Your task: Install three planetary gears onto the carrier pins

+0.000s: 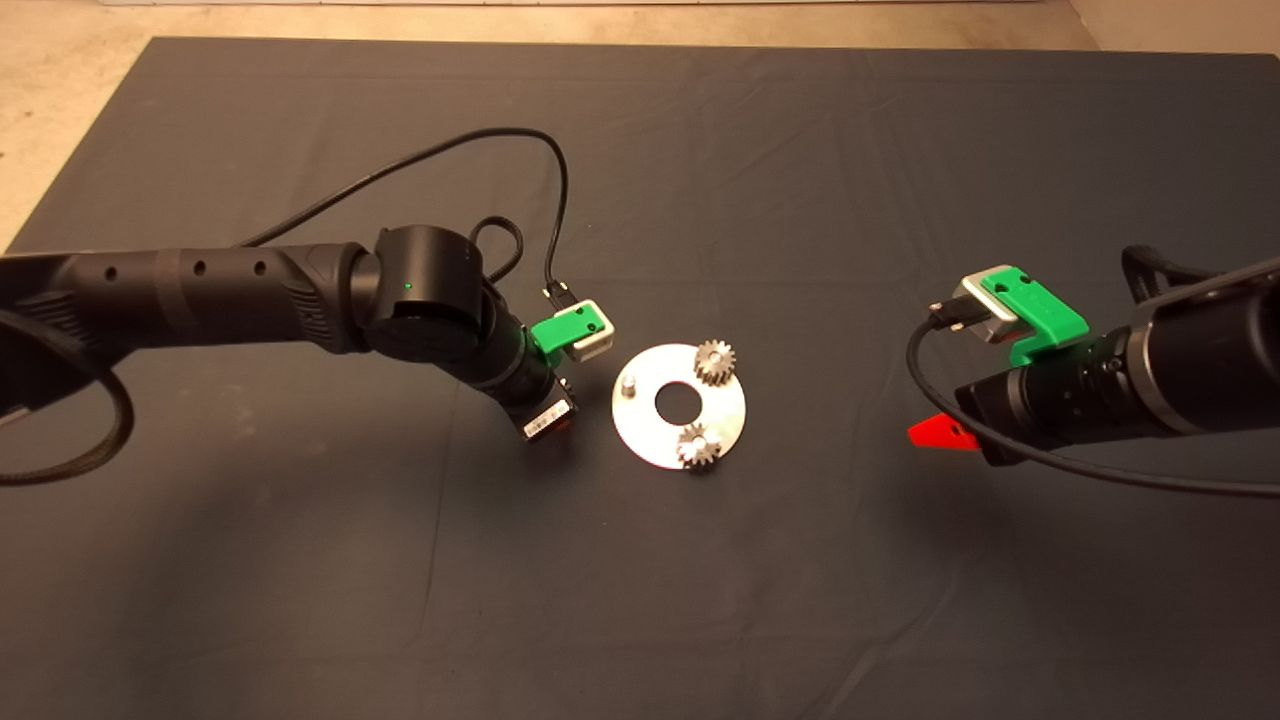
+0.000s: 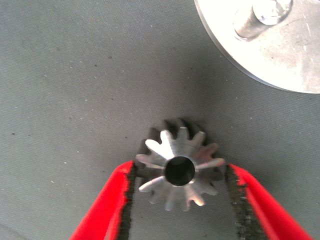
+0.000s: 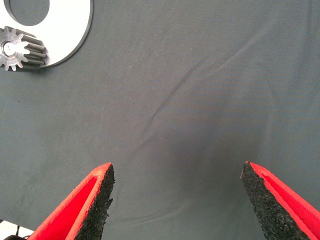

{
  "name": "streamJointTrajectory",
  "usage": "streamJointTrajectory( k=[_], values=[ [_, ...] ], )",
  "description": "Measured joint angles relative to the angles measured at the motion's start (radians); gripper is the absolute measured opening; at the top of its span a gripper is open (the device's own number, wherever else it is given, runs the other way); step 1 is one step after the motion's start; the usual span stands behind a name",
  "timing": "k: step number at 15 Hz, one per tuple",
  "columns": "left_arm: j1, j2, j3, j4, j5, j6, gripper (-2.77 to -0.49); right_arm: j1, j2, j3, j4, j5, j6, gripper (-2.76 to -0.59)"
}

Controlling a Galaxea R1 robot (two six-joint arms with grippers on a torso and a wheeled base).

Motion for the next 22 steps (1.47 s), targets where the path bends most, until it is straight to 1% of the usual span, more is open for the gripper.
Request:
streamJointTrajectory(
  k=[1,2,3,4,9,15,17,20,22],
  values=[
    [0.000,0.000,0.000,0.000,0.000,0.000,-2.17,0.000,0.000,0.000,0.000,0.000,0.000,-1.47],
    [0.000,0.000,0.000,0.000,-0.005,0.000,-2.17,0.000,0.000,0.000,0.000,0.000,0.000,-1.47],
    [0.001,-0.002,0.000,-0.001,-0.014,0.000,-2.19,0.000,0.000,0.000,0.000,0.000,0.000,-1.47],
    [0.003,-0.002,0.000,-0.001,-0.018,0.000,-2.22,0.002,0.000,0.000,0.000,0.000,0.000,-1.47],
    [0.003,-0.002,0.000,0.000,-0.019,0.000,-2.22,0.002,0.000,0.000,0.003,0.000,0.000,-1.47],
    [0.005,-0.002,0.000,0.000,-0.018,0.000,-2.31,0.008,-0.002,0.007,0.003,0.000,0.000,-1.47],
    [0.005,-0.002,0.002,0.001,-0.018,0.000,-2.34,0.022,-0.003,0.007,0.006,0.000,0.000,-1.47],
    [0.006,-0.003,0.008,0.003,-0.018,0.000,-2.42,0.024,-0.006,0.007,0.011,0.000,0.000,-1.47],
    [0.016,-0.002,0.033,0.001,-0.018,0.000,-2.44,0.024,-0.008,0.007,0.014,0.000,0.000,-1.47]
  ],
)
